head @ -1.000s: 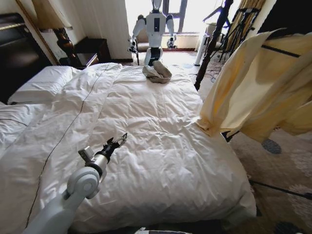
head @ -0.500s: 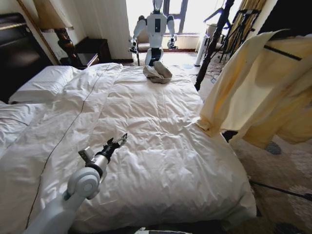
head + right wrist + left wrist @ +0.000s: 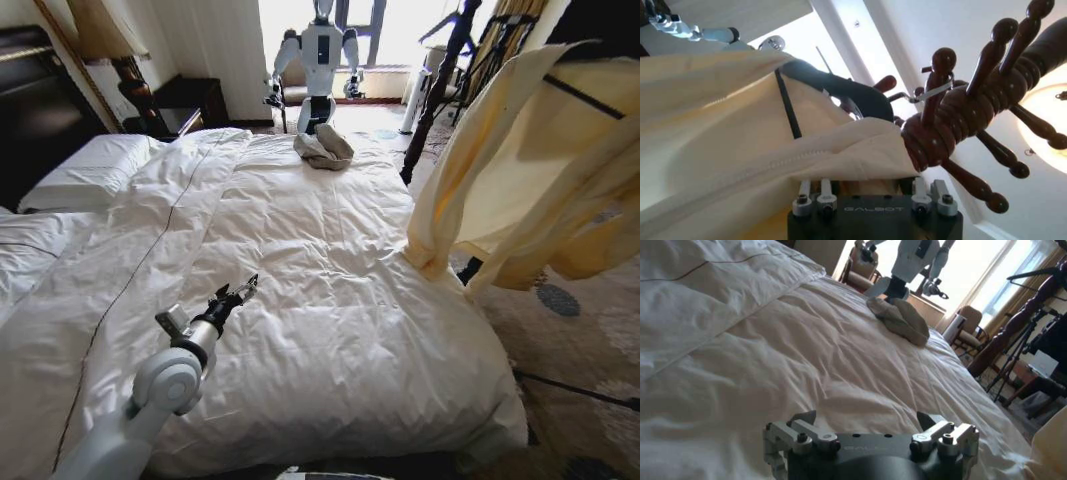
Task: Pick up the clothes from the bed and hang them on the clothes hanger.
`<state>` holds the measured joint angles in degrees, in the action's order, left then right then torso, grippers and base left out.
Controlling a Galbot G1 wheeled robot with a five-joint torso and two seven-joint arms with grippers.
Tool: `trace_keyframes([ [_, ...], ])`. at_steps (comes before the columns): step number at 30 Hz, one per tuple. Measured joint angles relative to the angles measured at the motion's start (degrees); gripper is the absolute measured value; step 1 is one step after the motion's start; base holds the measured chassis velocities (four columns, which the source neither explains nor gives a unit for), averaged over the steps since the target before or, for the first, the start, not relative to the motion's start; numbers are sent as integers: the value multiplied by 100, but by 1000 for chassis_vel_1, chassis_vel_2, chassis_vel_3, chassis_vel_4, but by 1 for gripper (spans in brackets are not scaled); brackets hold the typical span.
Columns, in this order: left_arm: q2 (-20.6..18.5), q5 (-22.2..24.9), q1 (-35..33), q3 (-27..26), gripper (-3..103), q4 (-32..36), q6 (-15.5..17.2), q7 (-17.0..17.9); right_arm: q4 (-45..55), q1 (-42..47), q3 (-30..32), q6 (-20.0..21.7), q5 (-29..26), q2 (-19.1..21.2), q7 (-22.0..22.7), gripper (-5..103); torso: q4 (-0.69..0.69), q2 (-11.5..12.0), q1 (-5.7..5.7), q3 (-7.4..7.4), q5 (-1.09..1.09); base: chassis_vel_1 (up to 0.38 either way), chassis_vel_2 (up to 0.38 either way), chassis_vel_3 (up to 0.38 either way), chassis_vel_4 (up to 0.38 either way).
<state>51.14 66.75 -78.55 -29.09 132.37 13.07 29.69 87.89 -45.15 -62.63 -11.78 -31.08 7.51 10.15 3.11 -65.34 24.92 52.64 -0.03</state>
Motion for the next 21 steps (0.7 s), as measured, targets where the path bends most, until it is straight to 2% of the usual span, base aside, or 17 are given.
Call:
trace_keyframes([
  [3,7,-10,-7,7,100,5,-1,-1,-4,-10,8,-4,0,15,3,64,1,0,0,0,1,0,0,0,0],
  [6,14,-22,-26,13,100,24,-2,-2,-8,-21,41,-12,-22,48,-20,81,0,0,0,0,1,0,0,0,0],
  [7,14,-22,-26,13,100,24,-2,-2,-8,-21,41,-12,-22,48,-20,81,0,0,0,0,1,0,0,0,0],
  [9,11,-24,-17,14,100,24,-4,-3,14,-28,49,-12,-50,78,-81,91,0,0,0,-1,0,0,0,0,0],
  [10,8,-24,-10,14,100,24,-5,-3,22,-30,51,-9,-61,89,-118,91,1,0,0,-1,0,0,0,0,0],
  [11,5,-24,-5,14,100,24,-6,-3,25,-31,51,-7,-69,99,-165,97,1,0,-1,-1,0,0,0,0,0],
  [21,9,-38,-14,29,100,-1,-19,-5,282,-113,-140,-8,-86,315,-282,100,1,-1,-1,-1,0,0,0,0,0],
])
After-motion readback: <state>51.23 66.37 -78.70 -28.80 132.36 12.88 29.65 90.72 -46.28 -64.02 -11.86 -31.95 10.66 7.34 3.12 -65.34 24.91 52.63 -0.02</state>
